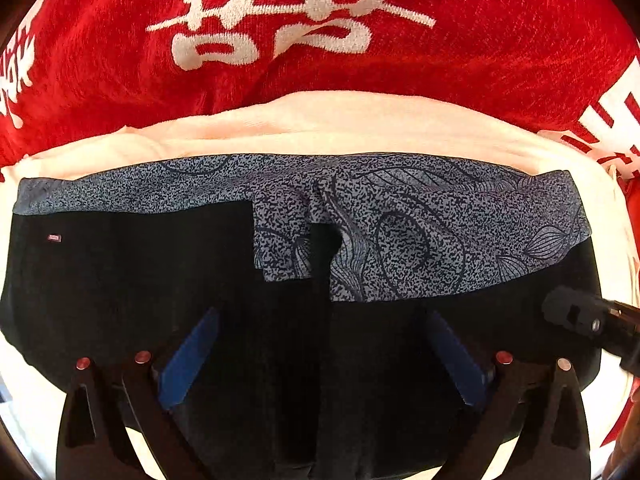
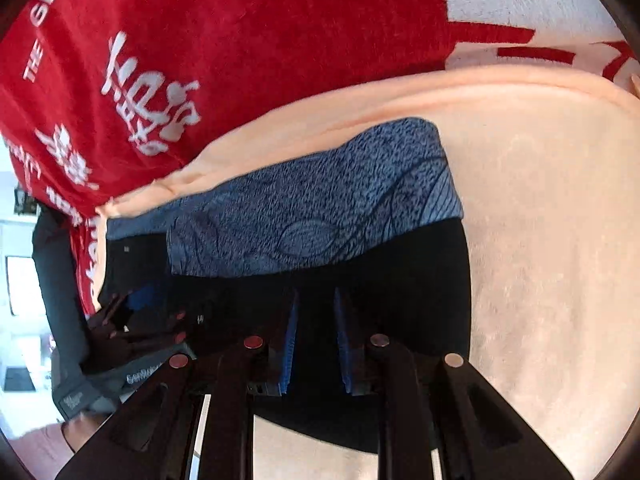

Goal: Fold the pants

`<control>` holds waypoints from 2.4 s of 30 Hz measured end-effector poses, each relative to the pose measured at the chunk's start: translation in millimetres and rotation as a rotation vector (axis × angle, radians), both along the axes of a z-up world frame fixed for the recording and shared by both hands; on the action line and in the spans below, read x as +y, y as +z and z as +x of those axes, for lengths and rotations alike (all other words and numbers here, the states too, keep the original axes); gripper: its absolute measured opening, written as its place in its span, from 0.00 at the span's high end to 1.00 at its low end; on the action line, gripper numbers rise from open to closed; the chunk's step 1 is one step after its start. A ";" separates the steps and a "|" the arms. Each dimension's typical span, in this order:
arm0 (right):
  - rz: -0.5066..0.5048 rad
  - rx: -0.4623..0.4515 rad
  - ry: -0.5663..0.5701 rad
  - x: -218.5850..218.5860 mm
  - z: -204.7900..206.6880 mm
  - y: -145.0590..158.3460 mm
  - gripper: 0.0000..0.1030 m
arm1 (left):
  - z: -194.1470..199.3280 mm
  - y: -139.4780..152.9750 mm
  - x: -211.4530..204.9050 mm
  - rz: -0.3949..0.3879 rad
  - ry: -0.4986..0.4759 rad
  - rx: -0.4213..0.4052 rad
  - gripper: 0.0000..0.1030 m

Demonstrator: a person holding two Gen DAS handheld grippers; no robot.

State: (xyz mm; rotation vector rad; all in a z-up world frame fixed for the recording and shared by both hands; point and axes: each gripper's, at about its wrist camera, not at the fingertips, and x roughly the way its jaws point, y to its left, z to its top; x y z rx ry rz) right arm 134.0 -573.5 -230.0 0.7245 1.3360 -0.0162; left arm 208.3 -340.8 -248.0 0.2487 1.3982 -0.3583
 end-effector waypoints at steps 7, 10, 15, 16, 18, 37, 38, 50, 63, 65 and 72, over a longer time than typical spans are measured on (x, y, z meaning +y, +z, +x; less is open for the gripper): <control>-0.036 -0.008 0.062 13.6 8.2 -3.2 0.76 | 2.5 2.4 -31.1 0.040 -0.013 -0.022 0.00; -0.027 -0.016 0.065 15.0 9.6 -5.6 0.76 | 1.3 2.8 -45.3 0.042 -0.010 -0.051 0.00; -0.008 -0.037 0.069 11.7 7.6 -7.3 0.76 | -9.4 -2.4 -56.2 0.027 0.059 -0.054 0.00; -0.004 -0.041 0.068 10.9 7.1 -7.6 0.76 | -10.8 -2.1 -57.2 0.025 0.071 -0.058 0.00; 0.008 -0.050 0.064 6.4 3.9 -6.6 0.76 | -16.3 -0.4 -61.2 0.036 0.083 -0.082 0.00; -0.120 -0.050 0.040 47.7 -15.4 43.6 0.21 | -62.0 58.5 6.6 -0.162 0.082 -0.048 0.00; -0.139 -0.035 0.038 52.1 -15.0 45.7 0.21 | -61.5 60.6 14.2 -0.161 0.077 -0.041 0.00; -0.317 0.035 0.219 144.9 21.4 58.4 0.18 | -34.7 49.1 134.0 -0.094 0.146 0.037 0.00; -0.336 0.070 0.437 240.4 76.5 40.3 0.18 | -16.0 27.9 254.7 -0.044 0.389 0.068 0.00; -0.338 0.088 0.448 245.8 76.2 34.4 0.18 | -13.9 26.9 276.4 -0.064 0.441 0.053 0.00; -0.350 0.125 0.485 256.8 66.5 12.0 0.18 | -1.4 18.6 341.0 -0.329 0.607 0.073 0.00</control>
